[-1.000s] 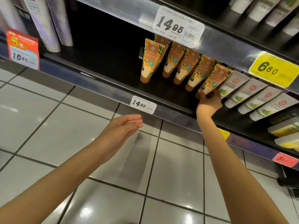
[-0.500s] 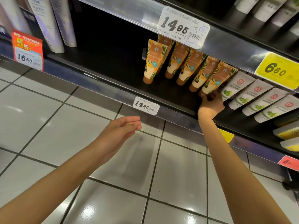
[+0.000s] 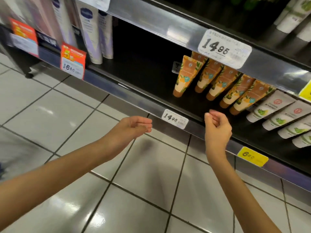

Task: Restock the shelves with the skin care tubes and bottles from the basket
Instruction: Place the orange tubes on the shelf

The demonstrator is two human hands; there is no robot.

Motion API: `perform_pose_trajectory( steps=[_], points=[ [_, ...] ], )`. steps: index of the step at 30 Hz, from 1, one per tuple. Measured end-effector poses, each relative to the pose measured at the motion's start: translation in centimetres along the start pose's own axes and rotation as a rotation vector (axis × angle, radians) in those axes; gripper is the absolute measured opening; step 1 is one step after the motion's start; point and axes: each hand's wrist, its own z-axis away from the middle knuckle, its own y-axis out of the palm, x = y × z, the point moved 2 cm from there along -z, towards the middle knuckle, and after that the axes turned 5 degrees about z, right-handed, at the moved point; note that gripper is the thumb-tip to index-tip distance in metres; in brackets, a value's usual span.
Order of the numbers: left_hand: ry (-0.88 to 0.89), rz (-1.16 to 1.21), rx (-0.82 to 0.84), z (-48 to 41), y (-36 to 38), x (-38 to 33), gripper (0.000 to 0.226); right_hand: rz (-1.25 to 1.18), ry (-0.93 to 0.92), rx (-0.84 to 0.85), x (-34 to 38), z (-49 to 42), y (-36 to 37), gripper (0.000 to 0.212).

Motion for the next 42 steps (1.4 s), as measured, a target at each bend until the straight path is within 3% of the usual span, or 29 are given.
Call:
perform_pose_trajectory(
  steps=[4, 8, 12, 15, 20, 25, 30, 36, 38, 42],
  points=[
    [0.091, -0.163, -0.144, 3.9, -6.3, -1.9, 0.016, -0.08, -0.248, 0.635, 8.7, 7.6, 5.2, 0.019],
    [0.134, -0.262, -0.276, 11.2, -14.3, -3.6, 0.017, -0.144, -0.397, 1.016, 16.5, 15.2, 8.9, 0.016],
    [0.248, -0.091, -0.543, 21.4, -22.2, -4.0, 0.019, -0.209, -0.474, 1.308, 21.8, 22.1, 12.2, 0.014],
    [0.273, -0.04, -0.848, 28.9, -27.0, -0.6, 0.019, -0.253, -0.507, 1.471, 25.0, 26.6, 14.3, 0.012],
    [0.001, 0.017, -1.201, 38.4, -31.7, 8.2, 0.02, -0.202, -0.488, 1.631, 28.7, 32.9, 18.9, 0.011],
    [-0.083, 0.091, -1.264, 43.6, -31.7, 11.8, 0.022, -0.037, -0.451, 1.816, 29.7, 38.9, 22.8, 0.012],
    [-0.149, 0.222, -1.322, 46.6, -29.9, 13.4, 0.022, 0.171, -0.49, 2.111, 28.5, 45.9, 23.9, 0.011],
    [-0.161, 0.354, -1.386, 47.8, -27.3, 13.6, 0.02, 0.626, -0.667, 2.651, 24.5, 55.1, 21.0, 0.027],
    [-0.168, 0.398, -1.389, 47.8, -26.5, 13.5, 0.02, 0.775, -0.782, 2.614, 23.3, 57.2, 20.5, 0.031],
    [-0.198, 0.523, -1.371, 47.5, -25.1, 13.8, 0.023, 0.866, -0.801, 2.4, 23.2, 58.8, 21.0, 0.024]
  ],
)
